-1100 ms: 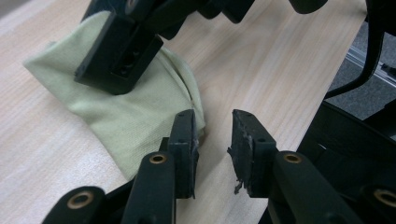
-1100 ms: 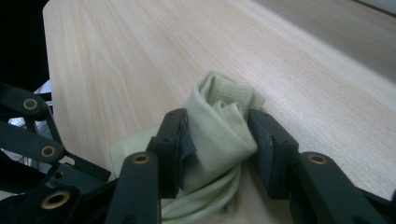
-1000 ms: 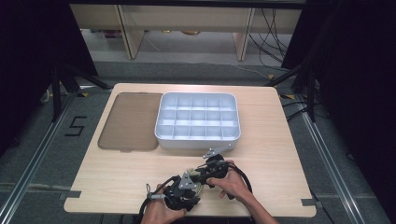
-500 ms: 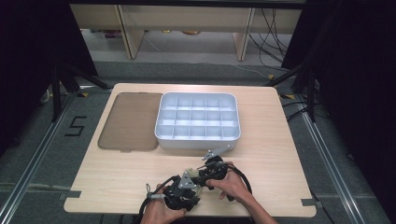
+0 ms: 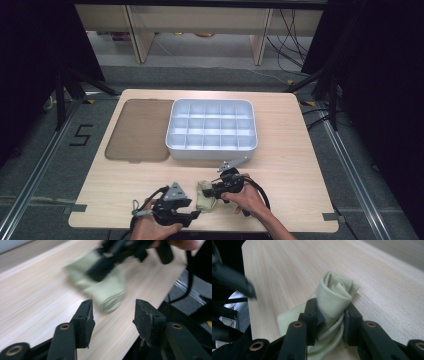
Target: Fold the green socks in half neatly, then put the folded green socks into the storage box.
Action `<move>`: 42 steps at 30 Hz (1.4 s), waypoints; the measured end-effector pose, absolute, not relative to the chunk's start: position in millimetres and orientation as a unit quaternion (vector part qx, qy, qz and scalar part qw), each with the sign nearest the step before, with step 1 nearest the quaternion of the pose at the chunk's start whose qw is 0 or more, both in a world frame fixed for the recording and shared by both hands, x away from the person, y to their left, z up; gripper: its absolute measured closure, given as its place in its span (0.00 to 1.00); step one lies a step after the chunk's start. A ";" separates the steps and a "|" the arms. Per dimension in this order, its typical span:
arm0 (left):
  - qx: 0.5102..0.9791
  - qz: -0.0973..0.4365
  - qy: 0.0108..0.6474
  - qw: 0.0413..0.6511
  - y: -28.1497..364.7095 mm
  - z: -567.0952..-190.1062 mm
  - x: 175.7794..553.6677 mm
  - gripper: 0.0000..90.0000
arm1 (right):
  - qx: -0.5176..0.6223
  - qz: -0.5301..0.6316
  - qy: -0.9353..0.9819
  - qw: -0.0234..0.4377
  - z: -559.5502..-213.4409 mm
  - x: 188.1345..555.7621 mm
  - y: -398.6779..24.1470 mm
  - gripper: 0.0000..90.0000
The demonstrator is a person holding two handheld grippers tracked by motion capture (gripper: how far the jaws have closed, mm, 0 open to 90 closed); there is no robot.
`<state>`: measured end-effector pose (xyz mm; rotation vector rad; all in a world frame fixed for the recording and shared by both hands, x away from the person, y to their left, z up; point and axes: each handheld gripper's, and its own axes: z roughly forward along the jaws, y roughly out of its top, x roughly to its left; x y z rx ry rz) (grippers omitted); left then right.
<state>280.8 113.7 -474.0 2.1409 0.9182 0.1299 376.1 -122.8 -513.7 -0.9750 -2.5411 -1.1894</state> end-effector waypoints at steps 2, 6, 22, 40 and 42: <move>0.837 0.062 0.379 0.391 130.8 -475.9 280.6 0.52 | -0.329 -0.400 -0.851 0.087 -513.8 375.9 -122.9 0.78; 0.828 0.079 0.403 0.383 155.9 -481.4 280.6 0.48 | -0.331 -0.403 -0.849 0.092 -513.7 375.3 -122.9 0.78; 0.809 0.104 0.447 0.367 189.8 -493.5 286.8 0.41 | -0.307 -0.430 -0.846 0.072 -507.9 375.8 -126.1 0.81; 0.800 0.112 0.470 0.356 197.2 -503.4 290.5 0.27 | -0.312 -0.465 -0.829 0.000 -477.2 381.4 -151.2 0.80; 0.801 0.113 0.468 0.355 197.5 -503.6 290.8 0.25 | -0.298 -0.471 -0.830 -0.020 -476.4 384.7 -153.9 0.80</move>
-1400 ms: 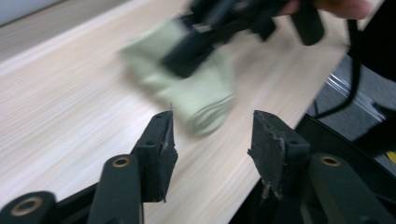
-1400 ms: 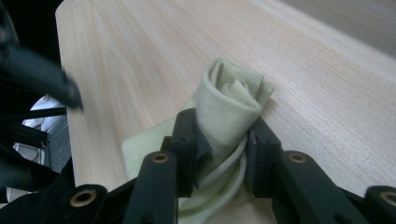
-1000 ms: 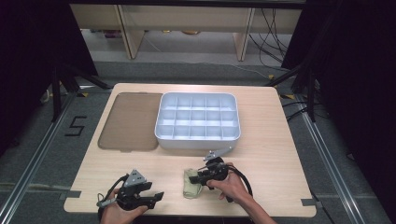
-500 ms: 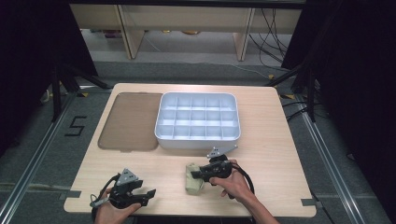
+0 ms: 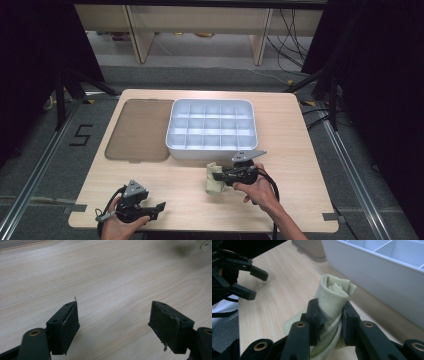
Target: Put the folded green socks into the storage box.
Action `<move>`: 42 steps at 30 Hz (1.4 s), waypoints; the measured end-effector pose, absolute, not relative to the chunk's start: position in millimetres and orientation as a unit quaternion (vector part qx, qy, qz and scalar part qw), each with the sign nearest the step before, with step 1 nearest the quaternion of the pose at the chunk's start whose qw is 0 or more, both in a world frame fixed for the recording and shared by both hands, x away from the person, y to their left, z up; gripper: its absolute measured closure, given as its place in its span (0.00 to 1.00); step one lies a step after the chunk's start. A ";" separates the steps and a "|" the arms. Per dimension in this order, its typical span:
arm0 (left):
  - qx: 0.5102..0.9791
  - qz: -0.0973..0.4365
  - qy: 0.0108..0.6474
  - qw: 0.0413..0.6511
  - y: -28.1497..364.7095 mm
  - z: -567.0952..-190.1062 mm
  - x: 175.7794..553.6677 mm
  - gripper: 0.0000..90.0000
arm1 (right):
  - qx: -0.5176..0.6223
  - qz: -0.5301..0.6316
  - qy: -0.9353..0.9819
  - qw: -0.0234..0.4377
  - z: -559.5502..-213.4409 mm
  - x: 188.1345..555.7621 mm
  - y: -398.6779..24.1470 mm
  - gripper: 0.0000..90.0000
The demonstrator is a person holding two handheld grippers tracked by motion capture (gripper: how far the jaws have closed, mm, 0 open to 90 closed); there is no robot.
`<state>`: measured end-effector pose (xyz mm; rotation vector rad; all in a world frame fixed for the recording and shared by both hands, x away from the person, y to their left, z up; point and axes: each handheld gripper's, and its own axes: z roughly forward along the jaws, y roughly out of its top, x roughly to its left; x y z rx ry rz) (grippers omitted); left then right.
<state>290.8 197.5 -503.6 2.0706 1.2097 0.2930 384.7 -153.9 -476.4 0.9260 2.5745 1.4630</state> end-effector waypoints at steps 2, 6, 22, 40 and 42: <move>0.802 0.112 0.466 0.356 197.3 -503.4 290.8 0.24 | 0.295 0.475 0.829 0.018 -474.2 386.2 -156.8 0.80; 0.806 0.122 0.459 0.353 197.3 -503.5 290.9 0.23 | 0.308 0.471 0.826 0.035 -467.9 386.6 -163.2 0.80; 0.802 0.124 0.465 0.354 200.1 -504.3 292.4 0.23 | 0.324 0.481 0.811 0.073 -454.2 397.7 -190.1 0.80; 0.807 0.122 0.463 0.346 201.5 -505.7 293.3 0.23 | 0.341 0.496 0.793 0.093 -435.7 402.8 -215.7 0.80; 0.807 0.122 0.463 0.346 201.6 -505.6 293.2 0.23 | 0.338 0.502 0.791 0.093 -433.2 403.2 -216.4 0.80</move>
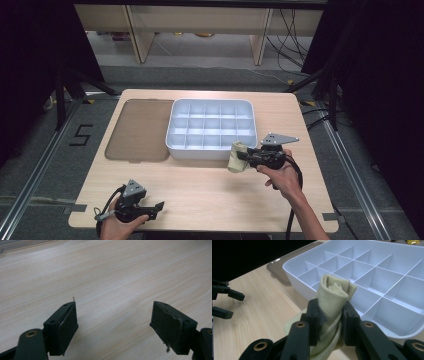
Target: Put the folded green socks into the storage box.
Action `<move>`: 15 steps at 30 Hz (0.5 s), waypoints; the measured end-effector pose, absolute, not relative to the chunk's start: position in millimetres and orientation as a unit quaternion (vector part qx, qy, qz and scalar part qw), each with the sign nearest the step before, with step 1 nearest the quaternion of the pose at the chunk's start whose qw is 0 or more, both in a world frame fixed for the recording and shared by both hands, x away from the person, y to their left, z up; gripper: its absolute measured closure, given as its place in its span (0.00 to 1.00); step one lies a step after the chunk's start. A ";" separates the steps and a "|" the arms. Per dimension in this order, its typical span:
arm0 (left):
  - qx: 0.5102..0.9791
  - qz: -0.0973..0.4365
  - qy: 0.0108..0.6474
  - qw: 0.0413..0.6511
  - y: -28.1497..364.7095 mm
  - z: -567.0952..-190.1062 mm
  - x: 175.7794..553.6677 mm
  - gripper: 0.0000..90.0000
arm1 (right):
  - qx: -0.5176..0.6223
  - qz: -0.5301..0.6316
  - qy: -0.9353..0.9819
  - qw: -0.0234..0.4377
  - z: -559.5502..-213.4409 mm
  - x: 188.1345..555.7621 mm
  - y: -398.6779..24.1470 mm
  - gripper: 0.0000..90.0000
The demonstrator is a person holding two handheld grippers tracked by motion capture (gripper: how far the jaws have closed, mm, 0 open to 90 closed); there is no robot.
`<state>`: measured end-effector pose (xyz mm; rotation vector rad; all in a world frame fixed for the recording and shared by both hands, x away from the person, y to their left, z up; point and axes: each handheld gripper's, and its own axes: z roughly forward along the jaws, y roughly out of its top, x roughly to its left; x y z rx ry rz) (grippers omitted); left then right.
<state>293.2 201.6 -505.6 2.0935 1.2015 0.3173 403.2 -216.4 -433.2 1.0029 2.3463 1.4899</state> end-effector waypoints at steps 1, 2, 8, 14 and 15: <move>0.807 0.123 0.463 0.346 201.4 -505.9 293.2 0.23 | 0.332 0.504 0.790 0.110 -432.2 403.6 -216.9 0.80; 0.807 0.120 0.462 0.348 201.1 -506.1 293.2 0.23 | 0.332 0.501 0.792 0.105 -431.0 403.3 -217.6 0.80; 0.806 0.123 0.464 0.346 200.1 -506.0 292.8 0.23 | 0.345 0.504 0.787 0.091 -429.9 402.8 -219.0 0.80; 0.808 0.122 0.462 0.345 199.7 -506.2 292.8 0.23 | 0.350 0.505 0.783 0.095 -427.4 404.2 -222.1 0.80; 0.808 0.122 0.461 0.345 199.7 -506.2 292.8 0.23 | 0.352 0.499 0.785 0.103 -426.4 403.9 -223.6 0.80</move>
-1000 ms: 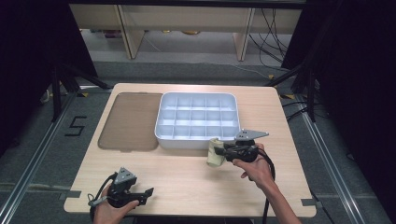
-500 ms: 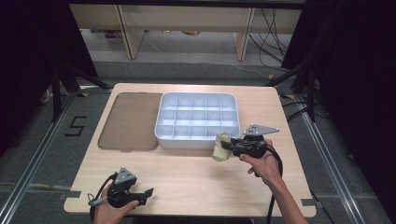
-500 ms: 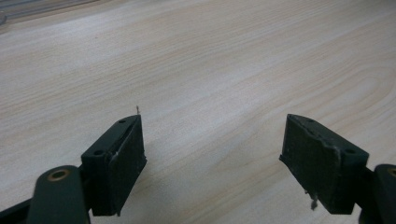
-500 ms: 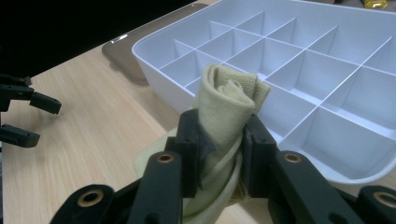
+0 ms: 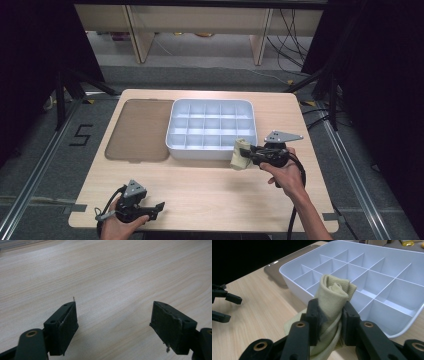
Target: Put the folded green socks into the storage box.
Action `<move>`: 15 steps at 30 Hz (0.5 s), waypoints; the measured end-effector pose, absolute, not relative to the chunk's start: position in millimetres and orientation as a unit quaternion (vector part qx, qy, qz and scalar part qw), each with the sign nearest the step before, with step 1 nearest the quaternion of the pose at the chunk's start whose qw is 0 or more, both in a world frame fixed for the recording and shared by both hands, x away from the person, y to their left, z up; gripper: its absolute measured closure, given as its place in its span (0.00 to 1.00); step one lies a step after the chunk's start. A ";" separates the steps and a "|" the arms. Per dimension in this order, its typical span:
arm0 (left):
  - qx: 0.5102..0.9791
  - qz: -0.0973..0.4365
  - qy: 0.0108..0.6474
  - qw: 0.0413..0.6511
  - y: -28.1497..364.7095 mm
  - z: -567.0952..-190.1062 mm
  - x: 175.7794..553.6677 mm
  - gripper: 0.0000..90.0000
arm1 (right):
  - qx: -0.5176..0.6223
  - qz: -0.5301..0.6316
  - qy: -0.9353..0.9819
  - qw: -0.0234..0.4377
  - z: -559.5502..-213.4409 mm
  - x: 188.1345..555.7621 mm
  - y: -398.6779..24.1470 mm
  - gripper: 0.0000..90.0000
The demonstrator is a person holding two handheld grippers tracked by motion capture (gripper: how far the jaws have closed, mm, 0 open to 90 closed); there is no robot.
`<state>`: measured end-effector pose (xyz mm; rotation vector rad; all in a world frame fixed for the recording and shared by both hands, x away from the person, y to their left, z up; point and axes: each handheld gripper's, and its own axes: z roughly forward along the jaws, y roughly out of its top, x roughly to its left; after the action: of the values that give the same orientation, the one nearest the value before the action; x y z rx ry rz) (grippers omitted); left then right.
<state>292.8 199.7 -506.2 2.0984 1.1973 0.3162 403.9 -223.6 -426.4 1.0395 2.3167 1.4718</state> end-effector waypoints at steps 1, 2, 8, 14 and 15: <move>0.808 0.122 0.461 0.345 199.6 -506.3 292.9 0.23 | 0.351 0.499 0.785 0.103 -426.1 404.3 -224.0 0.80; 0.808 0.122 0.461 0.345 199.6 -506.2 292.8 0.23 | 0.348 0.503 0.784 0.103 -426.2 405.3 -224.2 0.80; 0.808 0.128 0.464 0.341 199.7 -505.6 292.4 0.23 | 0.354 0.501 0.781 0.116 -420.3 406.9 -229.8 0.80; 0.809 0.122 0.461 0.344 199.0 -506.4 292.6 0.23 | 0.347 0.510 0.775 0.136 -416.0 412.4 -237.7 0.80; 0.808 0.123 0.461 0.345 198.8 -506.6 292.7 0.23 | 0.350 0.510 0.774 0.135 -415.4 412.5 -238.5 0.80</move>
<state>292.7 198.8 -506.6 2.0990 1.1983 0.3190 412.5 -238.5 -415.4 1.0138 2.2427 1.4772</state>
